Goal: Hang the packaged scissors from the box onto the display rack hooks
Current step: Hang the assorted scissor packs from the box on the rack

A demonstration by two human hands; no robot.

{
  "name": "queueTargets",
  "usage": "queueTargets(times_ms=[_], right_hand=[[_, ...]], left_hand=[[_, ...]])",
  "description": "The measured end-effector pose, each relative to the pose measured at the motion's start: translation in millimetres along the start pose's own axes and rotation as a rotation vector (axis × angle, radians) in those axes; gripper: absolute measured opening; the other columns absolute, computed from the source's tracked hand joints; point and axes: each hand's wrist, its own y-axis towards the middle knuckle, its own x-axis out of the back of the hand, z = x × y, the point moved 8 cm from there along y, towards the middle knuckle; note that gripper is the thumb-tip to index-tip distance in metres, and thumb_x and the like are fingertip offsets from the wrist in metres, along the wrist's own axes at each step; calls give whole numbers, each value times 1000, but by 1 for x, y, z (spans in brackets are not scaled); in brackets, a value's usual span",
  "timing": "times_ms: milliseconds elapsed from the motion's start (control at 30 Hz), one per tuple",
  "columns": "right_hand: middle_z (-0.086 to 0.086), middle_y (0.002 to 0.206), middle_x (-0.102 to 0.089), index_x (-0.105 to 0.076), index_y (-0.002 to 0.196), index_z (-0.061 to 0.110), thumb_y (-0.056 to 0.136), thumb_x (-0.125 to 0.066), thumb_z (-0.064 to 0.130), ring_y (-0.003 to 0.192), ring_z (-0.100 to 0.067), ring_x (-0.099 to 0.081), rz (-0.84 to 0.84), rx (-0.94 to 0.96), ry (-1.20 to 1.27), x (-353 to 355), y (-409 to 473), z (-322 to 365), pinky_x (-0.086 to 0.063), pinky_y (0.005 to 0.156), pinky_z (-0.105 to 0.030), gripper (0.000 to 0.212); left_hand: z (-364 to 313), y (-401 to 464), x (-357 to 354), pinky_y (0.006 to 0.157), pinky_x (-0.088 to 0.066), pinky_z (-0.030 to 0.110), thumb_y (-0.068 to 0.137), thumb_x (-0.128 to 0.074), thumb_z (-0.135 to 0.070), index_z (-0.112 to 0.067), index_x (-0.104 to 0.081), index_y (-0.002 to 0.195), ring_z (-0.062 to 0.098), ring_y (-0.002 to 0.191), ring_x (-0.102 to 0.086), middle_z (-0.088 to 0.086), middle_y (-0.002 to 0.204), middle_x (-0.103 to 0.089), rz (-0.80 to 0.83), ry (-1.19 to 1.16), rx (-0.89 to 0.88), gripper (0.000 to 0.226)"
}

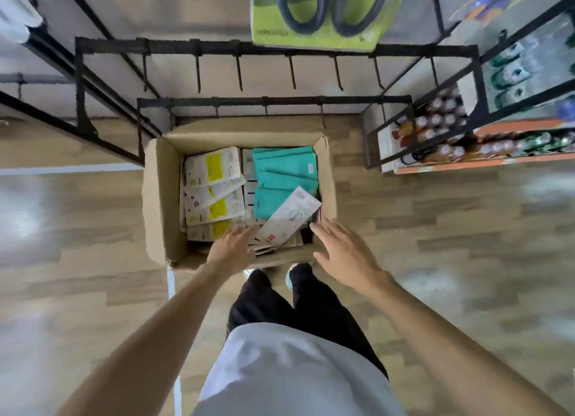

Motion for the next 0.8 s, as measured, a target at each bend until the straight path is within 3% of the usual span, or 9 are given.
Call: queueTargets(times_ms=[100, 267, 400, 433, 533, 667, 800], right_hand=[[-9, 163, -26, -30, 156, 18, 100, -54, 30, 150, -25, -23, -6, -17, 20, -12, 5, 2, -20, 120, -33, 62], [-11, 162, -28, -33, 155, 18, 98, -57, 27, 149, -28, -27, -2, 6, 24, -21, 28, 4, -28, 119, -39, 62], [-12, 158, -35, -33, 154, 13, 98, -56, 25, 144, -28, -33, -12, 27, -12, -18, 41, -3, -31, 114, -36, 61], [-13, 157, -36, -33, 153, 12, 98, -56, 24, 144, -28, -34, -19, 32, -16, -17, 43, -5, -31, 114, -35, 61], [-12, 161, -28, -27, 156, 12, 100, -52, 25, 149, -26, -26, 5, 38, -10, -27, 48, -14, -24, 119, -32, 63], [-10, 164, -22, -22, 158, 12, 103, -47, 25, 152, -23, -19, 32, 67, 14, -44, 53, -24, -17, 121, -29, 62], [-13, 162, -27, -28, 155, 8, 101, -51, 20, 150, -26, -24, 22, 101, 2, -52, 56, -29, -17, 121, -30, 60]], left_hand=[[-8, 26, -15, 91, -53, 37, 93, -52, -18, -28, -34, 150, 29, 122, -55, 7, 143, -52, 106, -168, 53, 60], [-25, 65, -18, 80, -53, 33, 96, -55, -23, -29, -25, 153, 30, 123, -53, 12, 150, -40, 59, -193, 61, 65], [-35, 90, -19, 63, -48, 26, 95, -53, -17, -28, -22, 154, 25, 103, -58, 15, 145, -45, 50, -260, 58, 68], [-36, 94, -20, 64, -47, 25, 95, -52, -16, -29, -20, 154, 25, 104, -58, 15, 147, -44, 45, -266, 75, 68], [-43, 100, -29, 85, -44, 31, 96, -51, -13, -27, -18, 155, 31, 126, -49, 15, 153, -36, 40, -312, 121, 69], [-34, 109, -36, 72, -46, 32, 99, -52, -23, -25, -33, 145, 34, 117, -52, 15, 142, -42, -15, -479, 241, 51], [-28, 104, -38, 75, -57, 38, 97, -54, -29, -24, -49, 124, 32, 107, -64, 14, 124, -59, -49, -670, 326, 28]])
